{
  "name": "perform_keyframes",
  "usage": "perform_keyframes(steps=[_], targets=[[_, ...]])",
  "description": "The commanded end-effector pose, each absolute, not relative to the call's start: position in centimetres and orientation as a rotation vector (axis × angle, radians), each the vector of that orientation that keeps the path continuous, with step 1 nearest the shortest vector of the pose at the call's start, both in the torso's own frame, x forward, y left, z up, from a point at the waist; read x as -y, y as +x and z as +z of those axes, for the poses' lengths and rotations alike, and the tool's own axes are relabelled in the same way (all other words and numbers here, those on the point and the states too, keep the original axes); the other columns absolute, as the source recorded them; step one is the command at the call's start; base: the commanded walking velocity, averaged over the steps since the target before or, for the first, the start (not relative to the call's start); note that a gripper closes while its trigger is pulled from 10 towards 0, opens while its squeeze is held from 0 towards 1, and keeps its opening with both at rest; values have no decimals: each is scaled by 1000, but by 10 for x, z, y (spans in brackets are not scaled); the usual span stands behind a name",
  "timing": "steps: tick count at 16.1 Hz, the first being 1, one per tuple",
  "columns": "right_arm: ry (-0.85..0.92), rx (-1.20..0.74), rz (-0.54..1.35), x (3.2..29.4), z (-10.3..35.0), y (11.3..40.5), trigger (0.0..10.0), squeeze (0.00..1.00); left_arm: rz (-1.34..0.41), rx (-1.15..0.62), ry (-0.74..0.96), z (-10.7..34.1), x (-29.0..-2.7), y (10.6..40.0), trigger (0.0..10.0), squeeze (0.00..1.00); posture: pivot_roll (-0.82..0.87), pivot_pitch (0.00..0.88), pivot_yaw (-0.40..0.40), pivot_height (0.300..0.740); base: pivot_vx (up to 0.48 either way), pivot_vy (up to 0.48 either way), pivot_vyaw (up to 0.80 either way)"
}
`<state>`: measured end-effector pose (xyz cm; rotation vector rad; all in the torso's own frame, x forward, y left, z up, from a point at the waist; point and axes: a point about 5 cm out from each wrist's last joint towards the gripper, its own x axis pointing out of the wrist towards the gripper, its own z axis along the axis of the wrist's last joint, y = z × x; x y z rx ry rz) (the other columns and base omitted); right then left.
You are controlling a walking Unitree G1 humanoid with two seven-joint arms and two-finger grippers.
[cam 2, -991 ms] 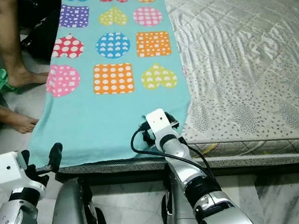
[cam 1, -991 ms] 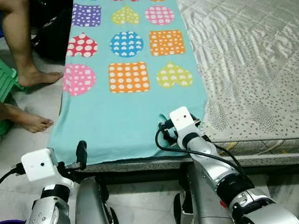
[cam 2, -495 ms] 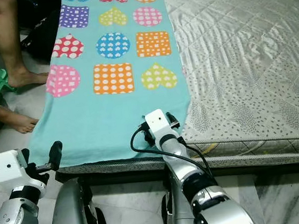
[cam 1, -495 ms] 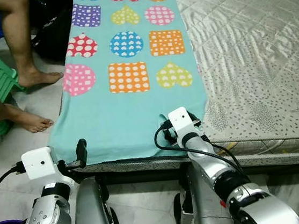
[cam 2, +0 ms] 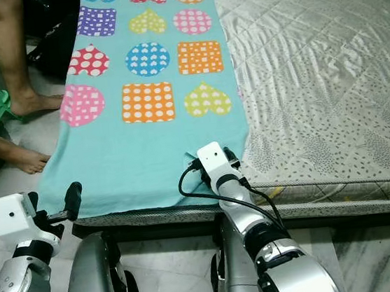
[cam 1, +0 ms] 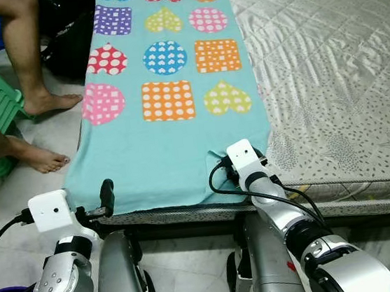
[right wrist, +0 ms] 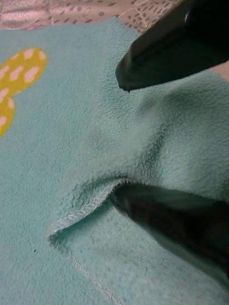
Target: Clean up the room
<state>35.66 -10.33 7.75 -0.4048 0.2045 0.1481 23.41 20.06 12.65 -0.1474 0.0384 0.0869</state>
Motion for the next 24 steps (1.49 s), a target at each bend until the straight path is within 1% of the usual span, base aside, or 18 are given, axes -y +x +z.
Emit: perform_keyframes(steps=[1,4,6,11,21,24], targets=[[-415,-226,156,110,69,351,0,0,94,-53,-149,123,-200,233,10000,0,66,257,-84,556,0,0,0],[-407,-245,185,115,60,344,0,0,98,-53,-147,122,-202,233,10000,0,58,261,-80,556,0,0,0],[-396,-266,205,117,54,339,0,0,92,-53,-150,122,-199,234,10000,0,58,261,-75,556,0,0,0],[-391,-277,303,106,49,329,0,0,84,-50,-146,123,-201,238,10000,0,54,255,-61,556,0,0,0],[-405,-298,297,106,51,331,0,0,75,-39,-151,124,-199,245,10000,0,48,243,-61,556,0,0,0],[-397,-272,263,108,56,334,0,0,83,-34,-153,123,-200,247,10000,0,42,241,-69,556,0,0,0]])
